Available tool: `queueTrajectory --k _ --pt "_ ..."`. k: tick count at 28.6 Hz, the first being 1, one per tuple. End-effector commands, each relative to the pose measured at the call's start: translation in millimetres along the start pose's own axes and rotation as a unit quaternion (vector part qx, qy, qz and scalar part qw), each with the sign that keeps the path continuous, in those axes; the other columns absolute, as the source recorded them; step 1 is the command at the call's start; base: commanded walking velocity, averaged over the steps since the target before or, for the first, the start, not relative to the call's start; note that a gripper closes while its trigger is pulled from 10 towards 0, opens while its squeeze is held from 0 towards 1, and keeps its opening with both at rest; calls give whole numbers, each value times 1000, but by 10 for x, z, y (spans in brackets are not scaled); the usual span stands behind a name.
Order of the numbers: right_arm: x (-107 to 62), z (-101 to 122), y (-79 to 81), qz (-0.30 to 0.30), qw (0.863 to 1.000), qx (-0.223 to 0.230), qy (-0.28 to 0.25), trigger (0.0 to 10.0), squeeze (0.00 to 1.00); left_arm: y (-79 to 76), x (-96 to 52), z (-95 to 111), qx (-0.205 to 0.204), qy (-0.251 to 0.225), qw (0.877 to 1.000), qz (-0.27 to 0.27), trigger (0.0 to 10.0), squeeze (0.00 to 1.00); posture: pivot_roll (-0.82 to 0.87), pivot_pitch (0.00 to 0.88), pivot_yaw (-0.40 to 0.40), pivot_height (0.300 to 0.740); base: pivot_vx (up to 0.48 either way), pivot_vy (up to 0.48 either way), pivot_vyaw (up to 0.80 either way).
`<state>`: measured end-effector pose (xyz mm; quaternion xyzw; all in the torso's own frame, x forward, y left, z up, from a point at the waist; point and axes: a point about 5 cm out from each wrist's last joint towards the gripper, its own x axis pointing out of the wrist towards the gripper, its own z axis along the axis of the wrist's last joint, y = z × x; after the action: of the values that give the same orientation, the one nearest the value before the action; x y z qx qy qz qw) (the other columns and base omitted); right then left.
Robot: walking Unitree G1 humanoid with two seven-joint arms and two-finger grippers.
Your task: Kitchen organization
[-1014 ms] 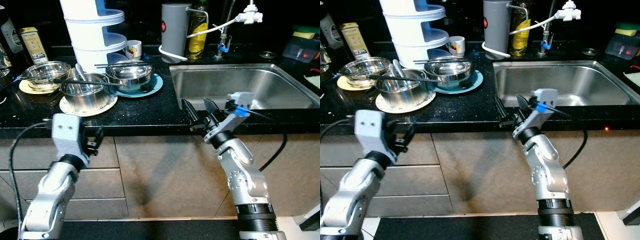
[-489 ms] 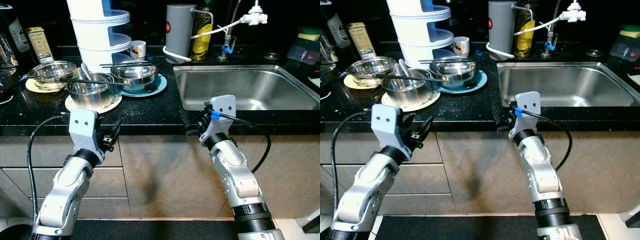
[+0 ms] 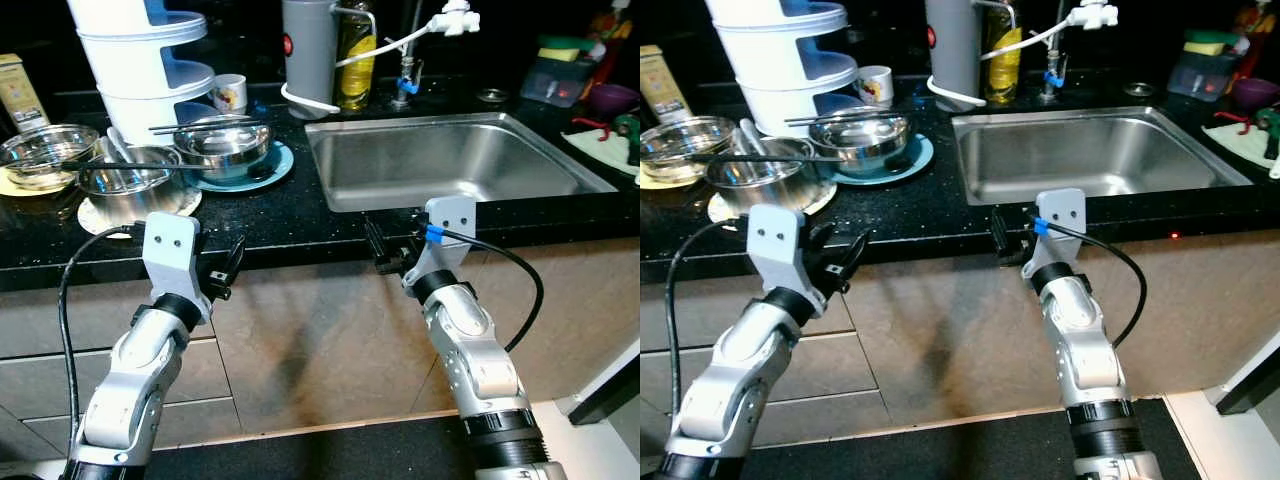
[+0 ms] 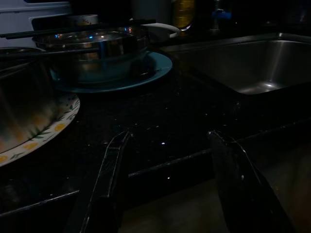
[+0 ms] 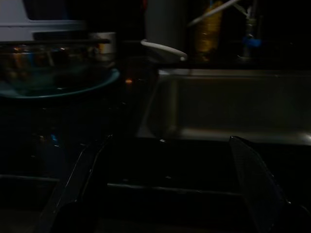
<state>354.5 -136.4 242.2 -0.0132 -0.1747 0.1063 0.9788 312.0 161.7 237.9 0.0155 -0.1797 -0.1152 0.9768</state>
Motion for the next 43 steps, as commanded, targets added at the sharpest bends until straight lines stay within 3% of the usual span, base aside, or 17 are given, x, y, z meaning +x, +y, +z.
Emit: queueTrajectory --k 1,13,43 --pt "-21 -11 25 1 1000 1 -5 10000 0 3 -8 -41 4 7 1000 1 10000 0 4 157 10 740 0 0 0" --pt "6 106 -37 -15 999 -1 -39 10000 0 -36 2 -61 -5 12 1000 -18 10000 0 4 157 10 740 0 0 0" --pt "10 104 -18 -13 999 4 -43 10000 0 -122 -9 -50 -2 10 999 -46 10000 0 3 170 8 740 336 0 0"
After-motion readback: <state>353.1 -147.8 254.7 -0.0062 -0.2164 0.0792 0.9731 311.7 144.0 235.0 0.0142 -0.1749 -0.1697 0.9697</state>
